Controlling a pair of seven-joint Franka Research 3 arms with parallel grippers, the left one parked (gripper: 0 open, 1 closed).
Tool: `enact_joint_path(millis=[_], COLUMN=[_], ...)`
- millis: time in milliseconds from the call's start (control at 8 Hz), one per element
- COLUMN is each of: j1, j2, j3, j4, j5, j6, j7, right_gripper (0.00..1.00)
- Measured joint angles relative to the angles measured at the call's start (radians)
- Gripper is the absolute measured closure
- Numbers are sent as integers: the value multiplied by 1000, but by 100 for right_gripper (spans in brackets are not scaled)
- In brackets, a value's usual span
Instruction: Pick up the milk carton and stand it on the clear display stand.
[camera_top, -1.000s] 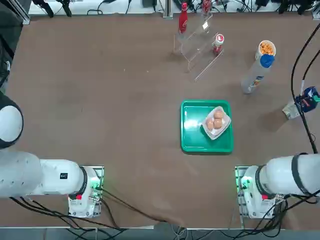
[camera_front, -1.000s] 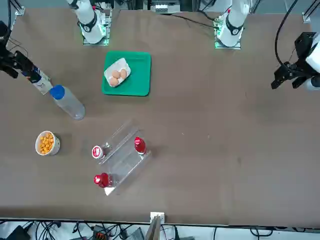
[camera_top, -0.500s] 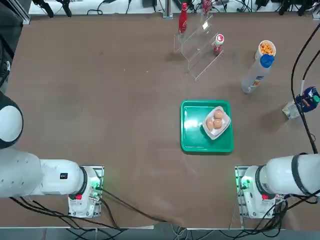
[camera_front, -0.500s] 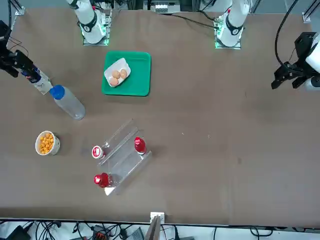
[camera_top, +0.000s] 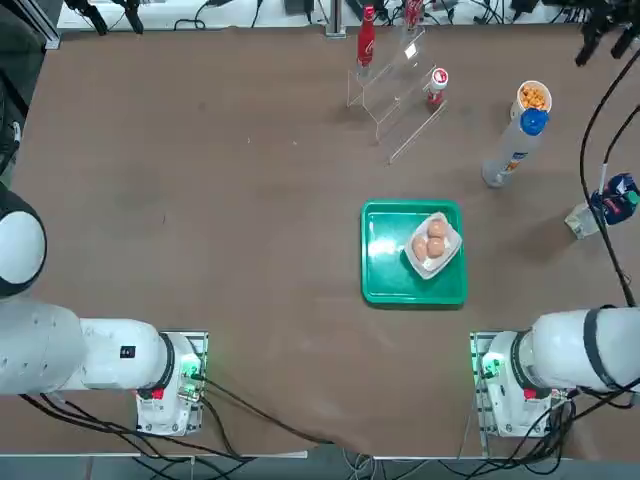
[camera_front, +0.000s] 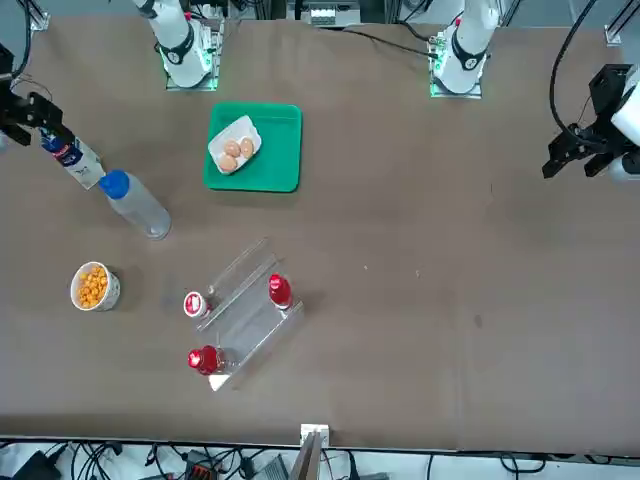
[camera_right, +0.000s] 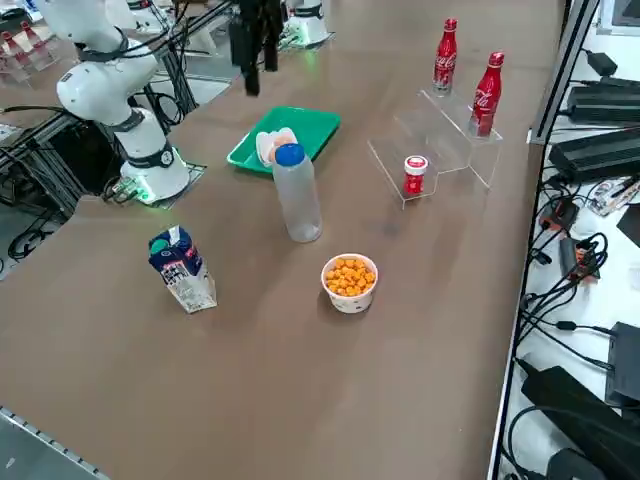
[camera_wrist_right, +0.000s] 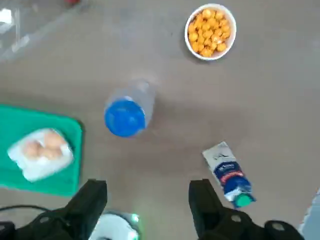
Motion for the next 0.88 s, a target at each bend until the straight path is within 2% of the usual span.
enact_joint_path(millis=[375, 875], j1=[-193, -373], j2=[-34, -91], j3=[-9, -9], j4=[-143, -415], j5=[-2, -2], j6=[88, 387], j7=[-403, -759], right_gripper=[0, 0])
